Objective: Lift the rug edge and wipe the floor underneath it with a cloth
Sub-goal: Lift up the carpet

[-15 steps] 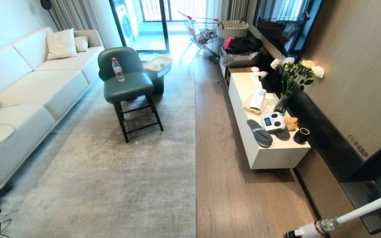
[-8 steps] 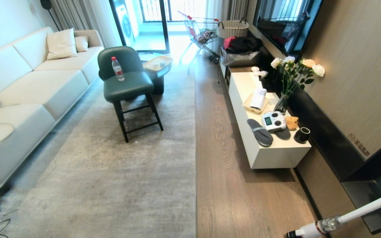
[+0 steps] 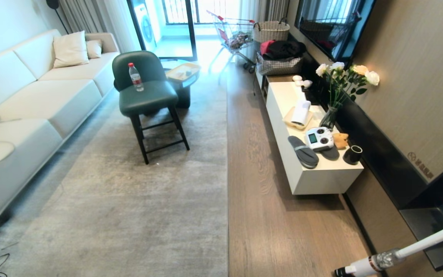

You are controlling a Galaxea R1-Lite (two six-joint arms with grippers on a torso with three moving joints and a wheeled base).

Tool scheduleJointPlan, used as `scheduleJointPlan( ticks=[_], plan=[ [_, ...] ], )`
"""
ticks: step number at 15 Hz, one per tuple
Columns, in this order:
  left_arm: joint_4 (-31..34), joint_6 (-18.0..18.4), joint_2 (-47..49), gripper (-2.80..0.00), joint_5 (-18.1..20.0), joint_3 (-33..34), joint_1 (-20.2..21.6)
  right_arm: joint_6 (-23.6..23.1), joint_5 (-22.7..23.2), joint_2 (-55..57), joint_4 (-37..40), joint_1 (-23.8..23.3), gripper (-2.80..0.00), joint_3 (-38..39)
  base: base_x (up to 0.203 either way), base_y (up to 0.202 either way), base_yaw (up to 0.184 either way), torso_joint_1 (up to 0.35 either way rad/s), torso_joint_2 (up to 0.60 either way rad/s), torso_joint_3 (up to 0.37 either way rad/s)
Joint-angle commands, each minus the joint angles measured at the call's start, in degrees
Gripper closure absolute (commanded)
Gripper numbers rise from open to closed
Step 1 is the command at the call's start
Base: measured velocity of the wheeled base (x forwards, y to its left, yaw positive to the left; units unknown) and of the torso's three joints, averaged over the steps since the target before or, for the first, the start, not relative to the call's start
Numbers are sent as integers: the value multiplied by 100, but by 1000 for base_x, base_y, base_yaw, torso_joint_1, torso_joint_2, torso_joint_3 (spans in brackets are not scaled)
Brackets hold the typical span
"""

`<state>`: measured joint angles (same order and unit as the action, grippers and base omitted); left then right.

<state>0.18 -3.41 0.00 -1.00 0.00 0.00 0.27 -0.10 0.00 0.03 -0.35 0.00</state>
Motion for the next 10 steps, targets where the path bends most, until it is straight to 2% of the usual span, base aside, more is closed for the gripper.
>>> scheduleJointPlan(
  ticks=[1, 10],
  plan=[
    [-1, -1, 0, 0, -6, 0, 0, 0, 1, 0, -3, 0, 0, 0, 0, 0, 0, -124, 306, 178],
    [-1, -1, 0, 0, -6, 0, 0, 0, -1, 0, -3, 0, 0, 0, 0, 0, 0, -133, 315, 182]
  ],
)
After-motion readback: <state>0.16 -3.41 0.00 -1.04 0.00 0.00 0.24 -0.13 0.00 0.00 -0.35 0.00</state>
